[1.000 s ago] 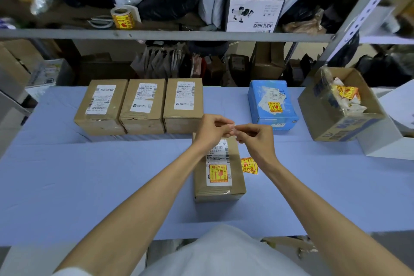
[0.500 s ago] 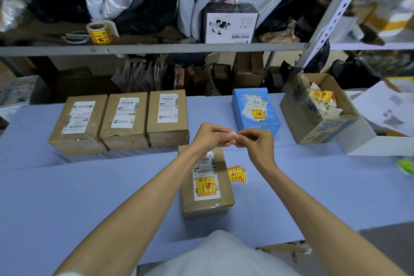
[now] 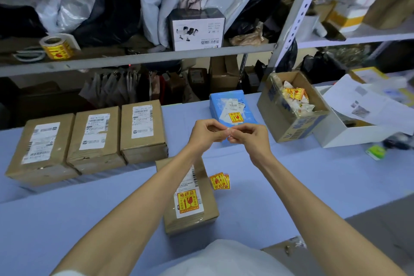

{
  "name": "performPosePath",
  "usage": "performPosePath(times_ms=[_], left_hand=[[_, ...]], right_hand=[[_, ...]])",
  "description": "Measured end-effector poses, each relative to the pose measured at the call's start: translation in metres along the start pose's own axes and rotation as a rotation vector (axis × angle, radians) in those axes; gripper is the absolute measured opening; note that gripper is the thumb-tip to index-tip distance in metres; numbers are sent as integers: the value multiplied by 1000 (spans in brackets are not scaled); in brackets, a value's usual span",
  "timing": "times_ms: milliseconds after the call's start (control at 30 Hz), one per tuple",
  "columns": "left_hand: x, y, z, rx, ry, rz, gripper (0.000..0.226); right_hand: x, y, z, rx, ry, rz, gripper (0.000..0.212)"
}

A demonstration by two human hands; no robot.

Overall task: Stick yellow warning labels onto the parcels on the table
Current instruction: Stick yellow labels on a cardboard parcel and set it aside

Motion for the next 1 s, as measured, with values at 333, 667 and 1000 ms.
performPosePath(times_ms=[333,667,1000], left_hand=[[51,-20,39,14,113,59,15],[109,-17,73,-166,273,-104,5],[185,-83,139,270,314,894,18]], right_hand=[[-49,15,18,-24,63,-100,19],[-97,26,42,-95,-54,-238,7],[-202,57,88,-116,-385,-613,3]])
Point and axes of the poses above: each hand's wrist, its own z-axis towards the middle knuckle, its own x-axis out of the palm, y = z × x, the point moved 10 cm from there along z, towards the middle knuckle, and after that the axes turned 1 degree about z, right-handed, at the moved point
